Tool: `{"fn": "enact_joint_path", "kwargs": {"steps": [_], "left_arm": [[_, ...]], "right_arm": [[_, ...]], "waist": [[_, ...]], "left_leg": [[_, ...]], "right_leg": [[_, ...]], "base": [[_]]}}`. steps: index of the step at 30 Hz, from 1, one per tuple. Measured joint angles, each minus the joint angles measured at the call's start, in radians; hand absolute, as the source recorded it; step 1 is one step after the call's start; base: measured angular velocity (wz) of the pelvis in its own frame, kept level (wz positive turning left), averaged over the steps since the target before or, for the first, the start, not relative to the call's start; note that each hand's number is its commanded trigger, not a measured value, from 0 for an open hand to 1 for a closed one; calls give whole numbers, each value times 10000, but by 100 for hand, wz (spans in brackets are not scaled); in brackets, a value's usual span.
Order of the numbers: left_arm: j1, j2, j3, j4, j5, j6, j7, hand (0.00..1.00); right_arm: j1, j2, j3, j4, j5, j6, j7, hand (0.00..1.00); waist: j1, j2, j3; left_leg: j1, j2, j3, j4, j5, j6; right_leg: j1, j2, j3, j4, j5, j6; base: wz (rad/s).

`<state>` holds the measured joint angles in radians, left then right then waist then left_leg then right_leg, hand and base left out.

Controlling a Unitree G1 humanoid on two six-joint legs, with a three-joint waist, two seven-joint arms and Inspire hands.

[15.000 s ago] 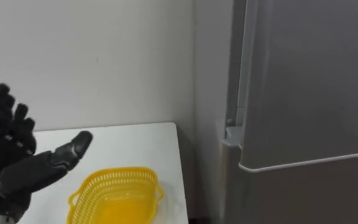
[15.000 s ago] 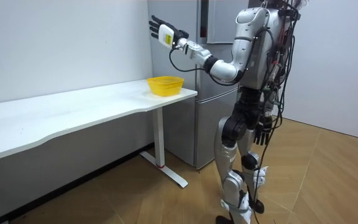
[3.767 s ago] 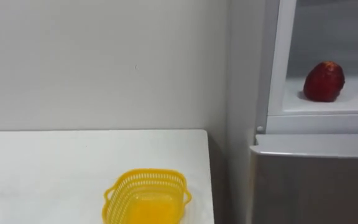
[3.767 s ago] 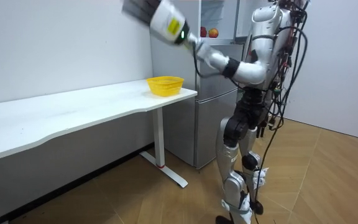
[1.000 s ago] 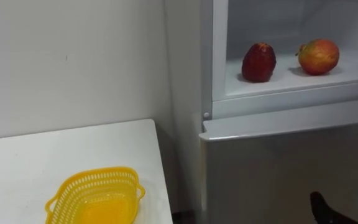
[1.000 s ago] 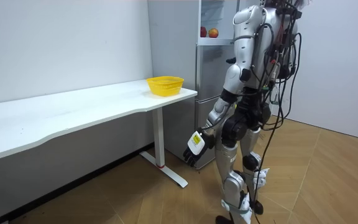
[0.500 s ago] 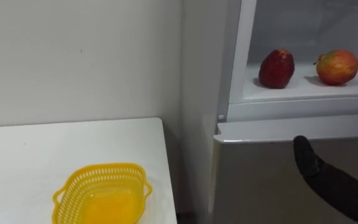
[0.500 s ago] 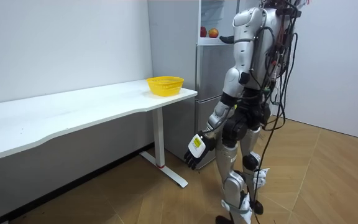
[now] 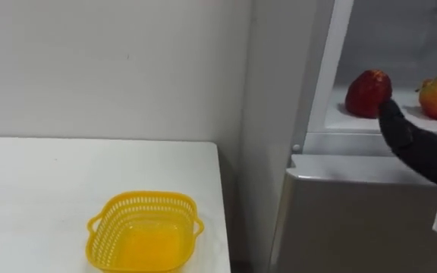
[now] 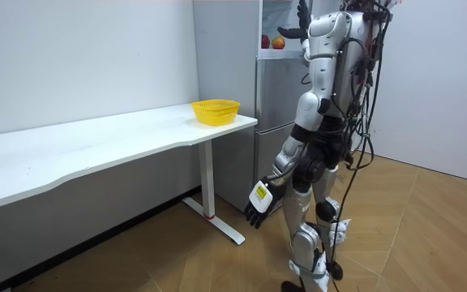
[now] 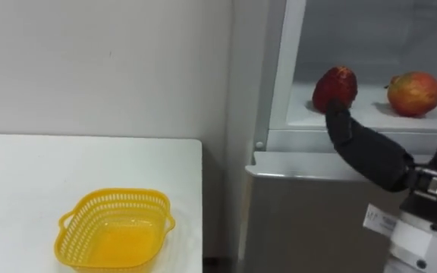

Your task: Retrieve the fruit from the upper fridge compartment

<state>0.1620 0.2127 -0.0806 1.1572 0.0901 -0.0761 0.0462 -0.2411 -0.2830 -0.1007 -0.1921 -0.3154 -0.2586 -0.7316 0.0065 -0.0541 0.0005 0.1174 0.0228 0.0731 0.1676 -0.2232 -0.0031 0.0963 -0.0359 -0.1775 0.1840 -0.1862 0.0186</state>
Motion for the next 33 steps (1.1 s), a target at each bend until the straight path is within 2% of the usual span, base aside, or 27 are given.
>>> {"fn": "enact_joint_path", "kwargs": {"steps": [3,8,9,13,17,21,24,26,33], "left_arm": [[49,-1,-21,4,22,136,1,0],[116,9,-6,-35,29,362,-123,0],[98,11,11,-103,63,428,-151,0],[143,62,90,-241,522,492,-195,0],[173,96,126,-383,1063,565,-297,0],[247,100,370,-480,1625,638,-577,0],[291,113,384,-646,1985,775,-657,0],[301,164,429,-652,1987,820,-777,0],[561,185,799,-860,2591,1011,-1087,0]], "right_arm": [[-371,-78,-89,328,463,195,121,0],[-823,-552,-15,1446,982,469,219,0],[-997,-754,-17,1855,1177,538,339,0],[-1310,-1113,-15,2557,1574,787,758,0],[-1499,-1165,-16,2693,1842,833,972,0],[-2162,-1244,-21,3580,1967,863,1150,0],[-2542,-1711,-10,4124,1974,984,1389,0],[-2600,-1936,7,4199,2021,1058,1519,0],[-2698,-1966,2,4218,2016,1214,2248,0]], "waist": [[12,37,46],[175,-16,113],[236,-55,130],[366,-204,119],[450,-271,109],[470,-388,60],[560,-478,10],[601,-526,9],[581,-586,30]], "left_leg": [[18,1,-188,-8,10,-17],[65,11,-274,-18,24,-38],[51,10,-287,-17,24,-38],[-17,4,-327,3,27,-37],[-15,7,-331,9,27,-37],[-11,10,-377,9,27,-37],[-8,7,-428,9,27,-37],[46,9,-473,9,27,-37],[40,-5,-505,27,27,-37]], "right_leg": [[90,-5,-190,-16,3,-6],[165,0,-273,-19,3,-5],[159,-3,-278,-18,3,-5],[133,-13,-368,-16,3,-6],[136,-13,-412,-13,3,-6],[156,-16,-470,-14,3,-6],[174,-19,-482,-15,3,-6],[238,-13,-476,-18,3,-6],[294,-21,-493,-76,3,-6]], "base": [[15],[5],[4],[6],[0],[0],[4],[7],[1]]}}
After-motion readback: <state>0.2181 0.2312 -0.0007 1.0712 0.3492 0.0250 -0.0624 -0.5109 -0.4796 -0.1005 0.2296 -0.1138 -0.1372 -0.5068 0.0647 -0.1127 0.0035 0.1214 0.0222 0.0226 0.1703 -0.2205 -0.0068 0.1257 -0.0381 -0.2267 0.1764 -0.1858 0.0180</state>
